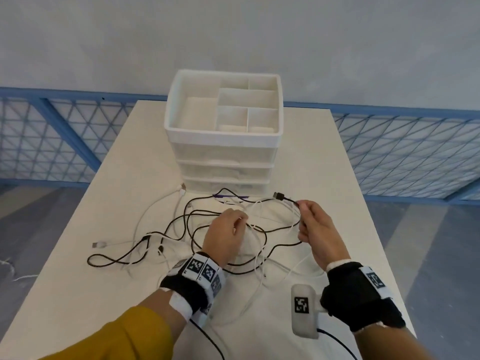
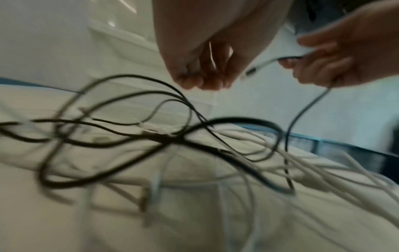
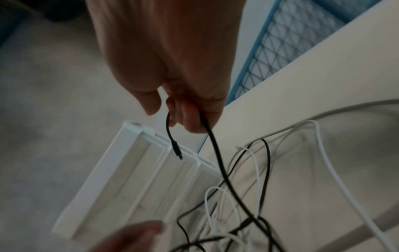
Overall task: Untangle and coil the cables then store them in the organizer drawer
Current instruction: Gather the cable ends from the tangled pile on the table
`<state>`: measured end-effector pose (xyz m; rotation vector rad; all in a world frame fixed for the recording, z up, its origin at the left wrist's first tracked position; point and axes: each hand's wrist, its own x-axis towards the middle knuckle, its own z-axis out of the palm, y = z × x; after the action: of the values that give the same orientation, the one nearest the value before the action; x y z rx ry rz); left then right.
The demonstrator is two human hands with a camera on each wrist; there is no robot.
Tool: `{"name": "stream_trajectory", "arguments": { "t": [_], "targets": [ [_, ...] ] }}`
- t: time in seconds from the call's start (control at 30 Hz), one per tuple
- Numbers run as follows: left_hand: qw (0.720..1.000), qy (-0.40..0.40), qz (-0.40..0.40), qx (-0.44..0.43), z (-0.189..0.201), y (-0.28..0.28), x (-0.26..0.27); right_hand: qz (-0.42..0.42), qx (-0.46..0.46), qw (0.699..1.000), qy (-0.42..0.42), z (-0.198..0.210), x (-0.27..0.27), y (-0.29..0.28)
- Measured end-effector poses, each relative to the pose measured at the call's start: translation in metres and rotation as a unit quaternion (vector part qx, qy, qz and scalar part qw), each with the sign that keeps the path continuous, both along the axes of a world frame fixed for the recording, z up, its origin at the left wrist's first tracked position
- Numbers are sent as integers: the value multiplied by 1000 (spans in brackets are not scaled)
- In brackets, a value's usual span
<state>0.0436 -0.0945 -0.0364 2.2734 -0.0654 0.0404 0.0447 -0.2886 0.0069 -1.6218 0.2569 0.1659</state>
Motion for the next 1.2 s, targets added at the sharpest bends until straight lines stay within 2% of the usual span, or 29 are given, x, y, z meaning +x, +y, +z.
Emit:
{"name": "stream_trajectory", "arguments": {
  "t": [0.07, 0.1, 0.2, 0.27, 0.37, 0.43, 0.53, 0.63, 0.73, 0.8, 0.87, 0.93, 1.07, 1.13, 1.2],
  "targets": [
    [993, -53, 99, -30, 5, 28, 3, 21, -37, 999, 21, -6, 3, 9],
    [987, -55, 148, -30, 6, 45, 7, 37, -56, 997, 37, -9, 4, 13],
    [969, 5, 248, 6, -5, 91, 25, 96, -102, 987, 76, -15, 6, 21],
    [966, 37, 255, 35, -16, 108, 39, 133, -56, 986, 83, -13, 2, 26],
    [971, 89, 208, 73, -34, 114, 58, 161, 70, 981, 79, -5, -3, 31],
    [964, 151, 184, 120, -44, 110, 67, 182, 77, 978, 65, -5, -4, 32],
    [947, 210, 194, 143, -51, 105, 72, 248, -50, 967, 35, -10, -2, 38],
    [950, 211, 180, 144, -52, 100, 74, 299, -222, 928, -12, -20, 7, 50],
    [974, 156, 154, 60, -38, 95, 69, 290, -325, 900, -23, -34, 21, 63],
    [979, 110, 161, -64, -25, 95, 65, 278, -346, 896, -19, -43, 30, 71],
    [959, 83, 165, -215, -9, 100, 59, 291, -364, 884, -25, -56, 36, 79],
    [936, 65, 159, -307, 4, 109, 49, 299, -402, 865, -26, -69, 38, 85],
    [934, 20, 148, -324, 21, 127, 27, 288, -492, 821, -30, -82, 38, 90],
    [937, 49, 129, -322, 24, 135, 15, 292, -517, 803, -57, -81, 39, 96],
    [961, 96, 90, -241, 24, 130, 6, 300, -522, 796, -65, -76, 40, 97]
  ]
}}
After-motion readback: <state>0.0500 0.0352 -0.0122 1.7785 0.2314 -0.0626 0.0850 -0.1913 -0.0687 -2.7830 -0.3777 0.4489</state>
